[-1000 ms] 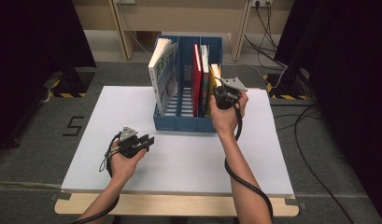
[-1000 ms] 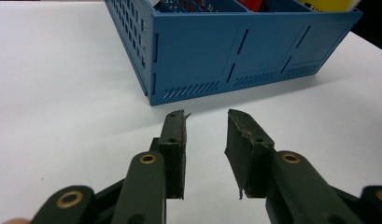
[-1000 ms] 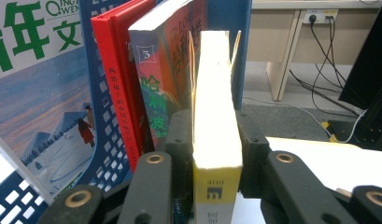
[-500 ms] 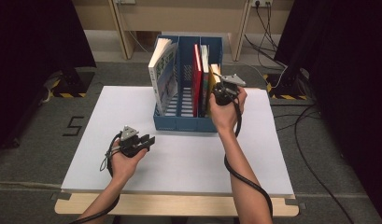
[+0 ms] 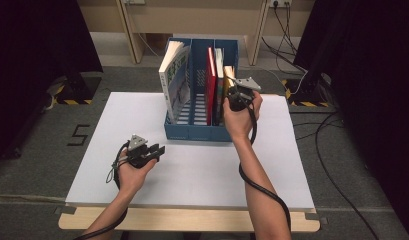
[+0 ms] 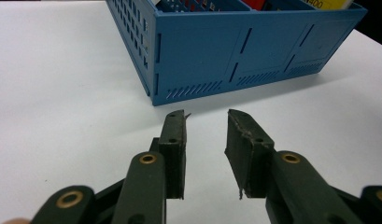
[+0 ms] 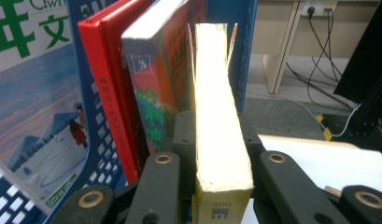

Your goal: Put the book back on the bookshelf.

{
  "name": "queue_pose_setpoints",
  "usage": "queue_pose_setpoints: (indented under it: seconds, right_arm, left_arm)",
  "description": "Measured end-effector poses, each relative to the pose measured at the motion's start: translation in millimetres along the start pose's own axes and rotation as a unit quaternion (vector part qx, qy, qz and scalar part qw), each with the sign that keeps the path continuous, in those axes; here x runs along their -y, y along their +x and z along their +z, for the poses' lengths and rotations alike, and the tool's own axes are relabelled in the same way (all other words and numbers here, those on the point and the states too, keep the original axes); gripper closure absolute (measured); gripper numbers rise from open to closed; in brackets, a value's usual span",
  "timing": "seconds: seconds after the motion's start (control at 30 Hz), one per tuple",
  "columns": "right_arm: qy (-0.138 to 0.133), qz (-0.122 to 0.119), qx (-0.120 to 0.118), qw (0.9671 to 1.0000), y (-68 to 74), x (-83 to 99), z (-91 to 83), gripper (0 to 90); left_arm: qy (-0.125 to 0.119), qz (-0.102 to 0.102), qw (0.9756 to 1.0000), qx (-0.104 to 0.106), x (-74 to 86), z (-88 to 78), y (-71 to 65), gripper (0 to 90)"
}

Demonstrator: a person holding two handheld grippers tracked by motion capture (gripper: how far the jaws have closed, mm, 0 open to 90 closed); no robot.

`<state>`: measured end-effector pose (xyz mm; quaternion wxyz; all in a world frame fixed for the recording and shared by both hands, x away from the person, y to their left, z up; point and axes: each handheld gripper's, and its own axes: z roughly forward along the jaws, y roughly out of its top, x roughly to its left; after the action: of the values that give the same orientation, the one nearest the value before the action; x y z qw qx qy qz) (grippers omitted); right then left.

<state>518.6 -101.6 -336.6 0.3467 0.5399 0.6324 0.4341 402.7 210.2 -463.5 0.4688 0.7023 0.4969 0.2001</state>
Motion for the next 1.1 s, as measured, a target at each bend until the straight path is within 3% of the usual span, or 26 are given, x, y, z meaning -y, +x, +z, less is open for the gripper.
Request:
queue_pose_setpoints:
  seconds: [0.4,0.7,1.1]
  right_arm:
    - [-0.016,-0.009,0.01,0.9998,2.3,-6.8,21.5,76.6]
    - [-0.01,-0.004,0.012,0.9999,0.2,-6.2,35.3,76.5]
    - [-0.009,-0.003,0.006,0.9999,2.3,-4.3,33.0,72.3]
  left_arm:
    - [0.0,-0.003,1.0,-0.002,1.4,0.4,2.6,67.0]
    - [0.003,-0.004,1.0,-0.002,2.9,0.6,3.2,67.0]
    - [0.001,-0.006,1.0,0.0,4.4,0.0,2.6,66.8]
